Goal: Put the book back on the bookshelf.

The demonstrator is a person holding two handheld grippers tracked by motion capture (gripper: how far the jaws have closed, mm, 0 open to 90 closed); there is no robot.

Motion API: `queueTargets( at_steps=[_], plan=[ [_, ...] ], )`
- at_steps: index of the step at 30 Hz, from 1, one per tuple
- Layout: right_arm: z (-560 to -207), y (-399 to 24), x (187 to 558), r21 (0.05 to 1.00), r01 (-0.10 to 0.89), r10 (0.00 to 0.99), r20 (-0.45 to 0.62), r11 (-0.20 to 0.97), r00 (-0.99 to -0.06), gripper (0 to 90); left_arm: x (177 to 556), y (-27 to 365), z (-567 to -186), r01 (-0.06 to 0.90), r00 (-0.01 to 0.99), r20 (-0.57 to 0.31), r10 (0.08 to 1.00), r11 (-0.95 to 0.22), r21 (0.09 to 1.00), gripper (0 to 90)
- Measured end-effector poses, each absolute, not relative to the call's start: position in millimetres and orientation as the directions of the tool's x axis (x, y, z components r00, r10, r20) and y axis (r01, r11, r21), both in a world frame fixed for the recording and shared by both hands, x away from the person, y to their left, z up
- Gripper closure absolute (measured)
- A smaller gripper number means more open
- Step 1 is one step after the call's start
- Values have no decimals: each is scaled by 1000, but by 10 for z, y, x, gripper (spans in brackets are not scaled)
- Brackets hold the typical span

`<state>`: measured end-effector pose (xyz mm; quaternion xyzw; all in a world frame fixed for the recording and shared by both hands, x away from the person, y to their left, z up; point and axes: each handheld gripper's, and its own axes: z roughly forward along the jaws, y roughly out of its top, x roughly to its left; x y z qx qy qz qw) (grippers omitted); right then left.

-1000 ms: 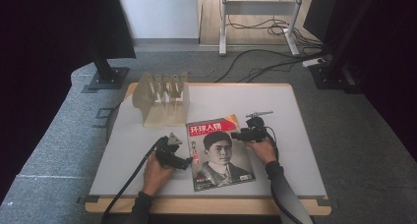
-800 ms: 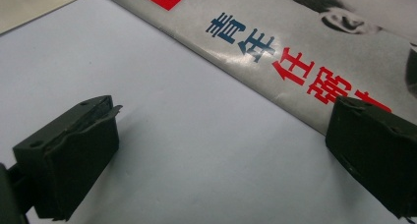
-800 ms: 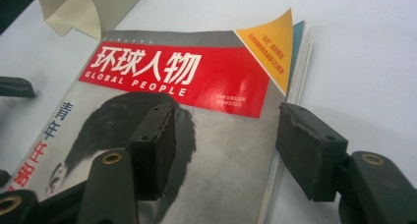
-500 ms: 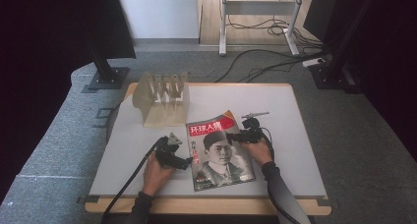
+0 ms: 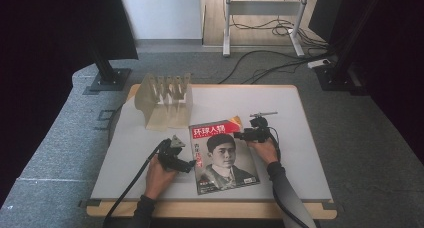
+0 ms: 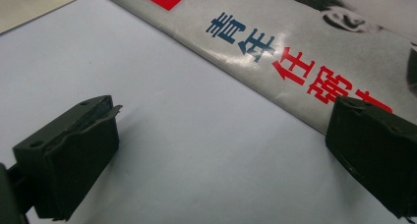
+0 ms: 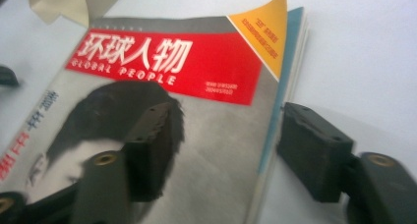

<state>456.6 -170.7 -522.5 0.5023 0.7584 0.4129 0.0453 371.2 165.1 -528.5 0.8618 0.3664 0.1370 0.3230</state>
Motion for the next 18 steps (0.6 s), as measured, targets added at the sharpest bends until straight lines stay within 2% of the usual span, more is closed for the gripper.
queueTargets(
  at_steps=[4, 8, 11, 12, 18],
  plan=[
    [-5227, -1722, 4556, 668, 730, 805, 351, 142, -478, 398, 3712, 1652, -5285, 543, 694, -1, 720, -523, 657, 0],
    [-5242, -1784, 4502, 652, 753, 783, 419, 92, -459, 418, 3714, 1651, -5285, 544, 694, -1, 720, -523, 656, 0],
    [-5234, -1789, 4470, 649, 755, 774, 432, 90, -463, 431, 3714, 1651, -5285, 544, 694, -2, 720, -523, 657, 0],
    [-5203, -1790, 4455, 660, 747, 753, 451, 80, -479, 462, 3714, 1651, -5285, 544, 694, -2, 720, -523, 656, 0],
    [-5172, -1675, 4548, 663, 736, 772, 393, 140, -500, 493, 3713, 1652, -5285, 544, 694, -2, 720, -523, 657, 0]
  ],
)
